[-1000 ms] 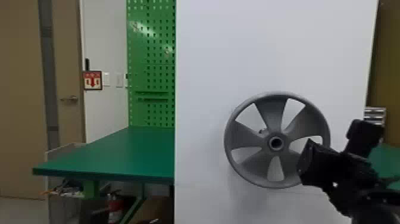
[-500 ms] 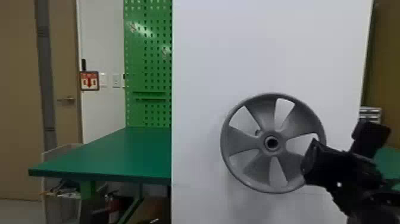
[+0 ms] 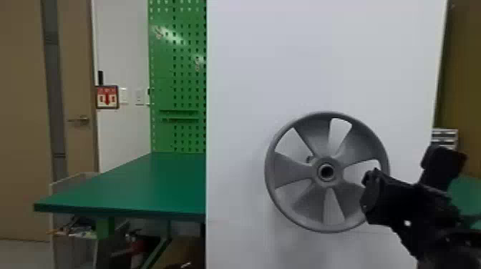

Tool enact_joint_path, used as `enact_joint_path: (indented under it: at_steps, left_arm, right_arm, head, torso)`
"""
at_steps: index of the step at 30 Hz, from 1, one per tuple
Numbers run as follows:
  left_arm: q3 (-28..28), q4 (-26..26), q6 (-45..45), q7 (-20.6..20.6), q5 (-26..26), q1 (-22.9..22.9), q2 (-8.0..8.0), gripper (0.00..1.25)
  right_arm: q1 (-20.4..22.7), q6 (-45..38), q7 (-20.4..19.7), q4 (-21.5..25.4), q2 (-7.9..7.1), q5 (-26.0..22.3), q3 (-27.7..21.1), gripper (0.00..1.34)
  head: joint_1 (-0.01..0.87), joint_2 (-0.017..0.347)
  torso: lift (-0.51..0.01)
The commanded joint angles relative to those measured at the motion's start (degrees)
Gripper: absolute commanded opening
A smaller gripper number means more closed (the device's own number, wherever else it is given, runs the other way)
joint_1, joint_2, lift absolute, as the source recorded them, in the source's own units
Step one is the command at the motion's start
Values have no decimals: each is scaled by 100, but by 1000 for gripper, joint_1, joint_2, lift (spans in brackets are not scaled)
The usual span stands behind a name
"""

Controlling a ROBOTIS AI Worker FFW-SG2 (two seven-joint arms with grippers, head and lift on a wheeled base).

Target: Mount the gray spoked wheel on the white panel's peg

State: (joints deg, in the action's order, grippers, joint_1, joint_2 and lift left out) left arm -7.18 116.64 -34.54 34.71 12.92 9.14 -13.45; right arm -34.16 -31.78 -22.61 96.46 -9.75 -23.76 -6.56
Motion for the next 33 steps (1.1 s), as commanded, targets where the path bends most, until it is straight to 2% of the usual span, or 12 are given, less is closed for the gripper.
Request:
enact_joint_path:
  at_steps: [1,6,14,23,33]
  left_arm:
    - [6,-1,0,0,0,0,0,677]
    - [14,8,0,0,0,-9,0,677]
    - [14,-1,0,0,0,-9,0,677]
    - [67,8,0,18,9,-9,0,677]
    - [111,34,0,35,0,0,9,677]
  right_arm:
    - [33,5,11,-5,0,-24,23,1339]
    - [121,14,11,127,17,-33,76,1339]
    - [455,5,11,602,44,-191,164,1339]
    - [1193,375,11,1024,79,-85,375,1339]
    - [2010,1157,11,1155,114,477,709,1339]
  head:
    - [123,-8]
    - [123,-8]
    - [123,-8]
    - [123,-8]
    - [123,-8]
  torso:
    - [-401]
    - [-401]
    - [-401]
    - [-401]
    - [-401]
